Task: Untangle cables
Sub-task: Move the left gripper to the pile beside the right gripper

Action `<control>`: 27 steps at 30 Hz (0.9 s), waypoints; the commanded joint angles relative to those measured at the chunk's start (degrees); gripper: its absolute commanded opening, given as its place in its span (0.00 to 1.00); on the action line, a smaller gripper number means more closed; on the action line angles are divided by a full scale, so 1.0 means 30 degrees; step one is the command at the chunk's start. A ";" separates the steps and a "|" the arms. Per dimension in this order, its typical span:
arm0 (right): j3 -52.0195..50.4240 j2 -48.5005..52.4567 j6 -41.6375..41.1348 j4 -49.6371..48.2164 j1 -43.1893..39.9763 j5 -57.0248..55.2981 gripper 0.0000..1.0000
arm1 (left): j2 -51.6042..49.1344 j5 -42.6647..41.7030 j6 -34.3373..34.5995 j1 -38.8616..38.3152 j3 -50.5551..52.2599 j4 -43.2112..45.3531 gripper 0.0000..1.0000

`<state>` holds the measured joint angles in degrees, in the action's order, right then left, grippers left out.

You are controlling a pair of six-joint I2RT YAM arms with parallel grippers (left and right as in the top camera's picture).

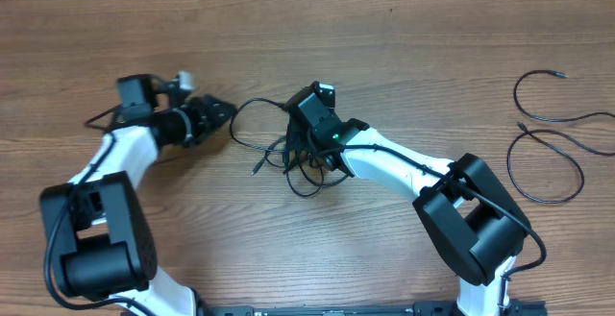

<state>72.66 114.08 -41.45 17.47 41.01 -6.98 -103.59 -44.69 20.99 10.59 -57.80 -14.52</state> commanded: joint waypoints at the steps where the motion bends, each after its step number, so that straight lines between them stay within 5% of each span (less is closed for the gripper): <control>1: -0.0095 0.0357 -0.0510 -0.0051 -0.0109 -0.0379 0.31 | -0.0255 0.0197 0.0663 -0.1836 0.0168 0.0532 0.61; 9: -0.0102 0.0364 -0.1515 0.0605 -0.0335 -0.0372 0.31 | -0.0255 0.5894 0.3745 -0.4583 0.0175 -0.0503 0.42; 15: -0.0102 0.0656 -0.2841 0.1297 -0.1450 0.1435 0.31 | -0.0255 0.8459 0.4677 -0.5734 0.0175 -0.1588 0.40; 24: -0.0102 0.1843 -0.3257 0.1231 -0.2448 0.5872 0.30 | -0.0299 0.8575 0.4772 -0.6135 0.0175 -0.2273 0.07; 27: -0.0095 0.1843 -0.3249 0.1231 -0.2448 0.5872 0.26 | -0.0299 0.8196 0.4772 -0.6025 0.0175 -0.1945 0.04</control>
<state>72.75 116.97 -50.41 20.62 33.45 7.77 -103.66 -20.29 34.85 -7.79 -57.67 -21.02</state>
